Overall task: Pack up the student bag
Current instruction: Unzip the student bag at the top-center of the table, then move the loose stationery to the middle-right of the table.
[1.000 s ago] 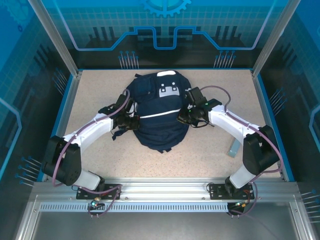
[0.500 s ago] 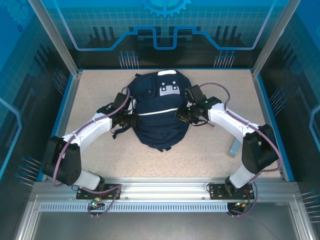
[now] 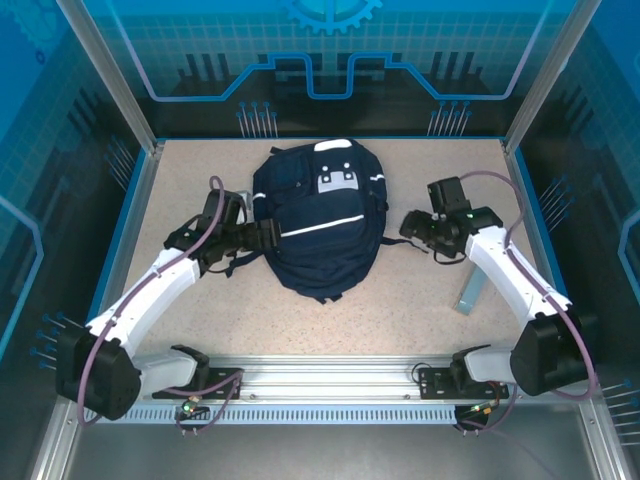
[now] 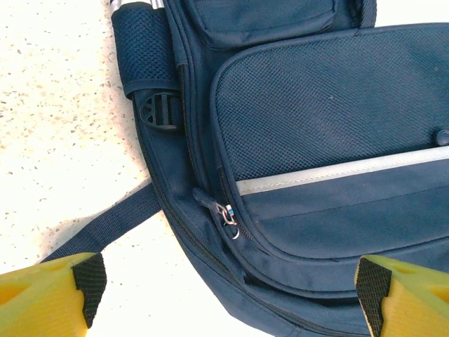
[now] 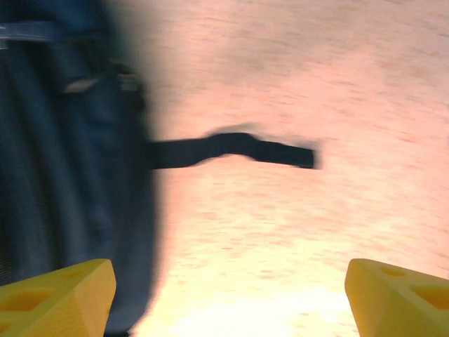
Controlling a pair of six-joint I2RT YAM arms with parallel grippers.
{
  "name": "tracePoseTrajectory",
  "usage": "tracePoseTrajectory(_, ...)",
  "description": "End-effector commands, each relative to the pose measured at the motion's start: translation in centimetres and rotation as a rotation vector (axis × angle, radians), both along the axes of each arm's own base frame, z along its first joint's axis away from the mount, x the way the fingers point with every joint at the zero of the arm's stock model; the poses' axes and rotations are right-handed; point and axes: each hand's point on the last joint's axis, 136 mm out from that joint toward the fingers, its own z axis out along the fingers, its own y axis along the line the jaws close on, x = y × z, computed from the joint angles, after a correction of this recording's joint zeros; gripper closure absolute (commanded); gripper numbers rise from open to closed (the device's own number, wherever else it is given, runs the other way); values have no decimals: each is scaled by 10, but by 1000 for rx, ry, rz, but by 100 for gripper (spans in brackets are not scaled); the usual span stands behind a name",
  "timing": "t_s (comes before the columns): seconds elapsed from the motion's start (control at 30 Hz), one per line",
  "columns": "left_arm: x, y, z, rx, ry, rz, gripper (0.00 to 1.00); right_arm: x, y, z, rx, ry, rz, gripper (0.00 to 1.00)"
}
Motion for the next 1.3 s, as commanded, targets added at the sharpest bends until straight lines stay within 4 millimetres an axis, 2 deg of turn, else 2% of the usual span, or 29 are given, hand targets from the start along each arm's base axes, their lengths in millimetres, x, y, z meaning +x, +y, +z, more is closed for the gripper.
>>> tracePoseTrajectory(0.0, -14, 6, -2, -21, 31, 39, 5, -31, -54, -21, -154, 114, -93, 14)
tracePoseTrajectory(0.1, -16, 6, 5, -33, 16, 35, 3, -44, -82, -38, -158, 163, -178, 14)
tracePoseTrajectory(0.27, -19, 4, 10, -44, 27, 28, 1, -57, -112, -61, -126, 203, -275, 14)
tracePoseTrajectory(0.43, -22, 2, 14, -71, 30, 30, 1, -61, -135, -72, -134, 252, -329, 13)
tracePoseTrajectory(0.5, -23, 0, 14, -82, 35, 30, 1, -61, -138, -77, -131, 272, -322, 13)
tracePoseTrajectory(0.77, -25, -2, 19, -101, 33, 25, 1, -57, -118, -104, -23, 327, -235, 17)
tracePoseTrajectory(0.83, -25, -3, 19, -105, 33, 22, 1, -54, -110, -106, 2, 318, -206, 22)
tracePoseTrajectory(1.03, -25, -4, 20, -111, 29, 20, 1, -53, -93, -110, -14, 349, -160, 47)
tracePoseTrajectory(1.27, -26, -2, 23, -99, 22, 21, 1, -50, -75, -113, -35, 369, -124, 60)
